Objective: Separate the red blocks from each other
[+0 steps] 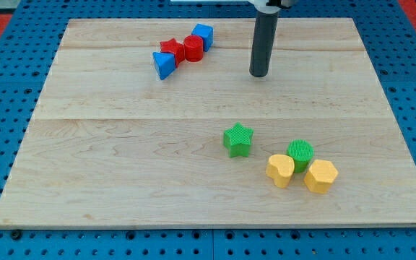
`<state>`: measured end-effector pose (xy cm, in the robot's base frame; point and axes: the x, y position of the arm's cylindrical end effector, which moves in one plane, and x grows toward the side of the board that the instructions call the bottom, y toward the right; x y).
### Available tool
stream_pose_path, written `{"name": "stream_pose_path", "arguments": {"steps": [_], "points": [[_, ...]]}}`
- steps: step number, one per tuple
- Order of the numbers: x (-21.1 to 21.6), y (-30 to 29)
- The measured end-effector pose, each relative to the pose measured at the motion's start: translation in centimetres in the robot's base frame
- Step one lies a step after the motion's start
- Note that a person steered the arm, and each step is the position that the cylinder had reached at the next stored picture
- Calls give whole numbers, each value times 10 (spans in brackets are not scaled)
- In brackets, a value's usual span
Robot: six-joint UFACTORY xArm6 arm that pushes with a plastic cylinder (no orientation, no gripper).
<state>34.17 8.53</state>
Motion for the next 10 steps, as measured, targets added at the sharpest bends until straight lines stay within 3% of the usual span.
{"name": "stream_pose_path", "arguments": {"steps": [2, 3, 4, 5, 6, 7, 8, 10], "points": [[-6, -21], [27, -31], [44, -112], [25, -233], [-35, -274], [-68, -242], [-77, -165], [-62, -158]]}}
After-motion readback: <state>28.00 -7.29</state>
